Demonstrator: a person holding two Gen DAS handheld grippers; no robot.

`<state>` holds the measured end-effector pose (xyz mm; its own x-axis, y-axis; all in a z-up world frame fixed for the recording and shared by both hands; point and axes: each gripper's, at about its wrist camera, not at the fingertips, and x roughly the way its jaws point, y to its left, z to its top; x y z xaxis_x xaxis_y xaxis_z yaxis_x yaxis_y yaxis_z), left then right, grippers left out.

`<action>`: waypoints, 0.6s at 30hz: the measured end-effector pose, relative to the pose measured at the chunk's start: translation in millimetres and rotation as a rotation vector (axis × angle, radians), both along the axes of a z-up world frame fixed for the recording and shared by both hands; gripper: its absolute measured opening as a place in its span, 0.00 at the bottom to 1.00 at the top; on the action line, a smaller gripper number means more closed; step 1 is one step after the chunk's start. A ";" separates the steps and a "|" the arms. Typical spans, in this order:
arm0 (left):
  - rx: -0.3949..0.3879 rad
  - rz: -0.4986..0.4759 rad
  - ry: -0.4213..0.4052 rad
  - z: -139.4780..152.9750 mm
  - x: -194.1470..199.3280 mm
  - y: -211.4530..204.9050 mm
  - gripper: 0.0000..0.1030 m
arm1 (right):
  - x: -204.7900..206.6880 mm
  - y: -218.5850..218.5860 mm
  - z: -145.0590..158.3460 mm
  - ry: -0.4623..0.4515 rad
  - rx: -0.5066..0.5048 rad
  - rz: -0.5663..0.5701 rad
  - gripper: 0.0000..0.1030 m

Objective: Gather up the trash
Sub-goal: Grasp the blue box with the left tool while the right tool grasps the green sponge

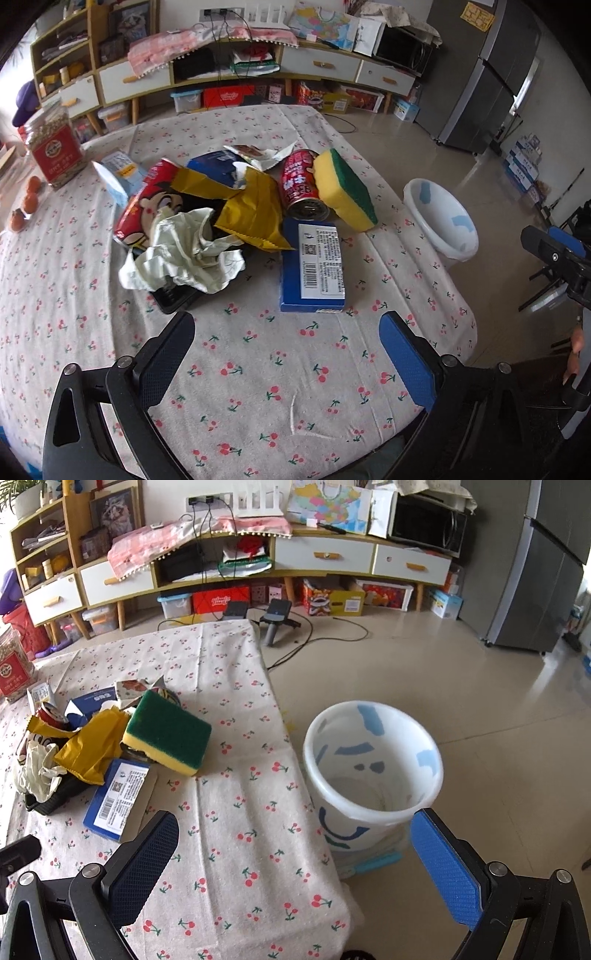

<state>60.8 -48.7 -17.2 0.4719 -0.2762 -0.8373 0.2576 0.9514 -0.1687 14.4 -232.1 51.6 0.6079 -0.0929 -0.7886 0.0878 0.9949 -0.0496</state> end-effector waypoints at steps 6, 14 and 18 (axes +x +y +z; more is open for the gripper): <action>0.054 -0.055 0.048 -37.7 37.0 -29.8 0.73 | 22.1 -6.1 1.1 0.030 -0.020 0.033 1.00; -0.017 -0.037 0.129 -60.4 63.8 -33.9 0.70 | 47.2 -8.2 -7.6 0.096 -0.021 0.067 1.00; 0.017 -0.046 0.127 -63.4 64.6 -36.7 0.59 | 59.9 -1.6 -10.3 0.113 -0.005 0.068 1.00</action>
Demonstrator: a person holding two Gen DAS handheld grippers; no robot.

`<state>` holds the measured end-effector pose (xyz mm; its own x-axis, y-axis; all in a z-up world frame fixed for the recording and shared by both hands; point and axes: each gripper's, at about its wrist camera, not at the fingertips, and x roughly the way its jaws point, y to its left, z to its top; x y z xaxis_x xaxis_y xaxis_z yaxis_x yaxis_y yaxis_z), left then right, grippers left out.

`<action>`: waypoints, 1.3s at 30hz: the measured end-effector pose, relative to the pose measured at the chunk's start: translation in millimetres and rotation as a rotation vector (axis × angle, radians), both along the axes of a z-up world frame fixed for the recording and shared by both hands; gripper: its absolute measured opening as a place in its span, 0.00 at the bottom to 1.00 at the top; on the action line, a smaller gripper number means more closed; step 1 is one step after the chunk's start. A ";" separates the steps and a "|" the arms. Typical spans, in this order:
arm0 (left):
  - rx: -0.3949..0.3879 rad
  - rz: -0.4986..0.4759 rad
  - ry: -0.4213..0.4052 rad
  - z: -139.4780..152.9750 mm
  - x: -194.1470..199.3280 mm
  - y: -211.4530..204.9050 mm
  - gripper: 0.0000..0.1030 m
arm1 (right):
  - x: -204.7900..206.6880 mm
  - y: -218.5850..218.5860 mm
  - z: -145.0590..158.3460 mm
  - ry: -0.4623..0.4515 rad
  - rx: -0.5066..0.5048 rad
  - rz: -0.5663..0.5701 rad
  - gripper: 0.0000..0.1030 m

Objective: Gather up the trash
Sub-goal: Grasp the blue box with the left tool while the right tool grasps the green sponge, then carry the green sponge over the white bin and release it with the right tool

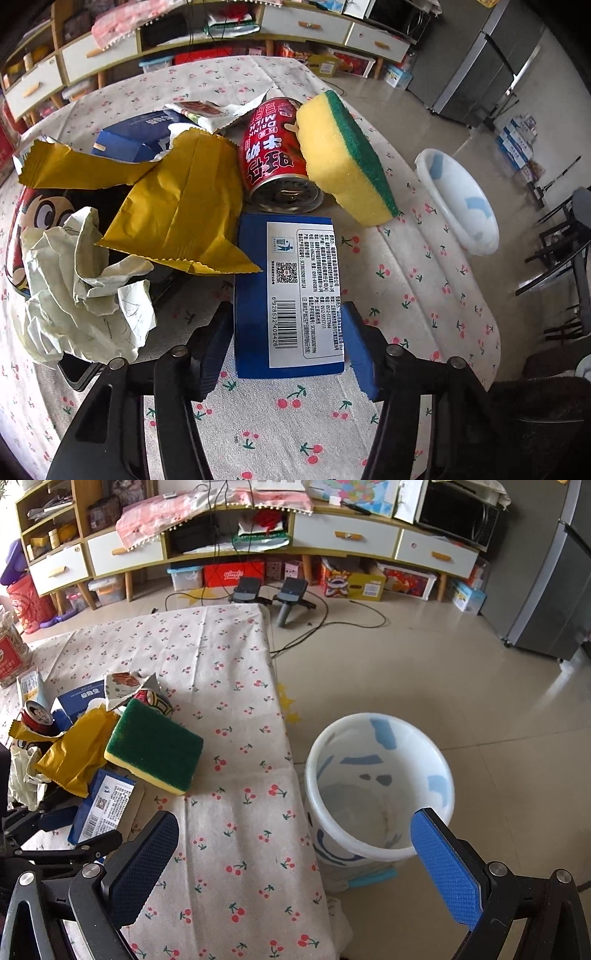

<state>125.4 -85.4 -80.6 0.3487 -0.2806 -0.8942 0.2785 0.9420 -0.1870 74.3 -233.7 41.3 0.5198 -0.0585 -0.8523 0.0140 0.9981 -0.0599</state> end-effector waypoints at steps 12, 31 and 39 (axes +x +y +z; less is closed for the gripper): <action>-0.107 0.078 -0.100 73.0 -46.4 74.2 0.58 | 60.6 35.3 -31.8 0.117 0.190 0.063 1.00; -0.099 0.260 -0.162 81.9 -50.5 163.4 0.58 | 114.9 49.2 -113.6 0.323 0.543 -0.107 0.95; -0.111 0.265 -0.168 84.6 -49.4 155.7 0.58 | 107.3 50.4 -101.9 0.297 0.515 -0.089 0.83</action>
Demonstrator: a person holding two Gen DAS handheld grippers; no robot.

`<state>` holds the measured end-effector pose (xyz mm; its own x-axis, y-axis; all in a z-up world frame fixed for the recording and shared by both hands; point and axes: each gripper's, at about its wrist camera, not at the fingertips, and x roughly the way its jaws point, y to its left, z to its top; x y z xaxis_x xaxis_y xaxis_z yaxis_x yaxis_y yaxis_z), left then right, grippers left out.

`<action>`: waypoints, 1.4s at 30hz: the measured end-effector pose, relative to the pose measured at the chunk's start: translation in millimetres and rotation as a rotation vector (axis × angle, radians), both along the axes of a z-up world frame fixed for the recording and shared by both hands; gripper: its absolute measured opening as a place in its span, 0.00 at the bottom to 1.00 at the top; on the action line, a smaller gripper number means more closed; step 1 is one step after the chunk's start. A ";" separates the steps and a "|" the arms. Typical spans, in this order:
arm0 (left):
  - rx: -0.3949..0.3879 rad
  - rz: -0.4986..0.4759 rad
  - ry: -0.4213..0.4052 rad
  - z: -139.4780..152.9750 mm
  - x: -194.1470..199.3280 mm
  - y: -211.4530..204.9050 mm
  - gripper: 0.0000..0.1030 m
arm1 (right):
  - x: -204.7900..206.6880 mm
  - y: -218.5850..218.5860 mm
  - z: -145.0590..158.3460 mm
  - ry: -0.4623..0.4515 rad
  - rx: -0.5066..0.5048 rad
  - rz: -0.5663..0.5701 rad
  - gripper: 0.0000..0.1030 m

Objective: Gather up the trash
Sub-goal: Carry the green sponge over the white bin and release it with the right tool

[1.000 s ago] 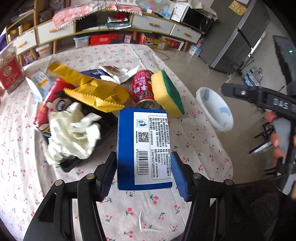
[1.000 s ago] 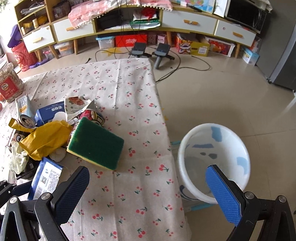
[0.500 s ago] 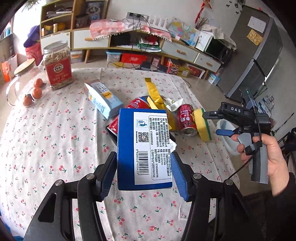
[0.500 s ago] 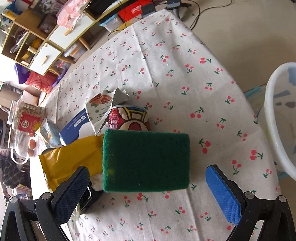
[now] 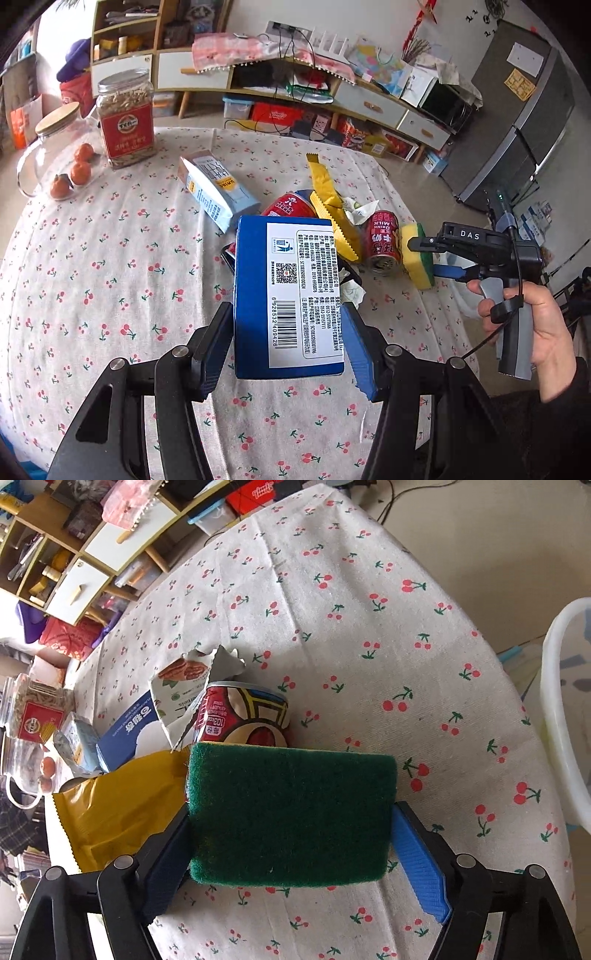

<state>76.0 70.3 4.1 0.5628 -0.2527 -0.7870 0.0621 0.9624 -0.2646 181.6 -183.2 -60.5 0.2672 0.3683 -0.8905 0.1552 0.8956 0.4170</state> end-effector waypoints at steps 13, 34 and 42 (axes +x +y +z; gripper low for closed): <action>0.015 -0.065 -0.001 7.7 13.9 -64.2 0.59 | -29.8 -81.1 47.0 -0.134 -0.072 -0.084 0.83; 0.045 -0.329 0.039 -7.1 70.7 -255.2 0.59 | -69.7 -251.7 27.8 -0.078 -0.120 -0.406 0.85; 0.050 -0.374 0.032 -18.5 95.3 -301.9 0.59 | -70.7 -261.9 32.6 -0.152 -0.024 -0.424 0.97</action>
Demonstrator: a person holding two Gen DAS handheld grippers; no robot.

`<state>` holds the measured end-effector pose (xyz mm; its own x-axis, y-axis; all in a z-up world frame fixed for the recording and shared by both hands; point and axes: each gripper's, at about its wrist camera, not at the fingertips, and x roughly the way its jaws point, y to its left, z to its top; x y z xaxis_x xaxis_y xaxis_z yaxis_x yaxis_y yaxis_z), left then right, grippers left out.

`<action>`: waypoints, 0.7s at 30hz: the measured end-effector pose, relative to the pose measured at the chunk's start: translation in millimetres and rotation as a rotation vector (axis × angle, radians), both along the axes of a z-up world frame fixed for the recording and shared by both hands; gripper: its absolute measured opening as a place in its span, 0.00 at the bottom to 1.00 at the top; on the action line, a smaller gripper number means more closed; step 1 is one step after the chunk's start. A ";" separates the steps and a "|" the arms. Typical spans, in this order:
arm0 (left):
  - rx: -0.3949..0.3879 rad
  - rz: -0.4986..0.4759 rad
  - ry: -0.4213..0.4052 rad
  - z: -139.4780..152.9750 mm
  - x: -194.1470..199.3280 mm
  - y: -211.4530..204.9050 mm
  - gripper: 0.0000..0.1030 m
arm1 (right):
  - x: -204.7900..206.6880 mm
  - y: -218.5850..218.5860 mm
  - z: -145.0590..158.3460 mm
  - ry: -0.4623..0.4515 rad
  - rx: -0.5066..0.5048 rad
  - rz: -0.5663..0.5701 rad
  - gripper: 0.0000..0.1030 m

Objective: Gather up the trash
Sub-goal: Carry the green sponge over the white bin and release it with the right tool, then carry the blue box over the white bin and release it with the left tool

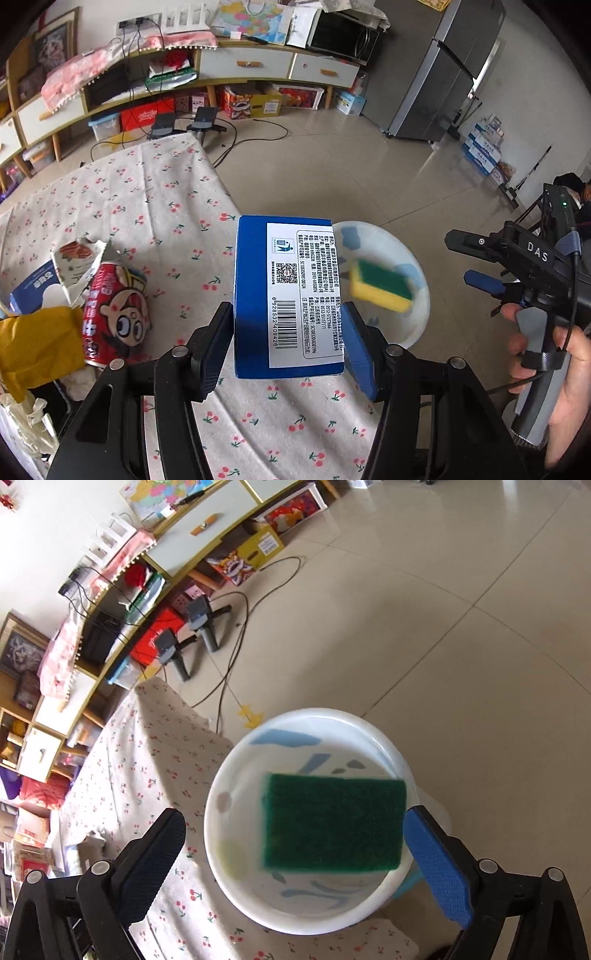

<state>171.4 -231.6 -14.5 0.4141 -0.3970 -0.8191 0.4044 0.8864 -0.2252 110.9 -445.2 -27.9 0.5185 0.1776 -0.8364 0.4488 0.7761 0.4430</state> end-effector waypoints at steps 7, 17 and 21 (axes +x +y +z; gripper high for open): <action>0.021 -0.062 0.005 -17.5 15.1 -42.4 0.60 | -20.0 -7.0 12.7 0.085 -0.210 -0.011 0.97; 0.054 -0.186 -0.009 -24.7 18.8 -86.0 0.65 | -54.1 -21.2 24.2 0.072 -0.263 -0.001 0.97; 0.054 -0.157 -0.014 -19.4 18.6 -83.0 0.94 | -59.5 -19.6 31.1 0.046 -0.268 -0.012 0.97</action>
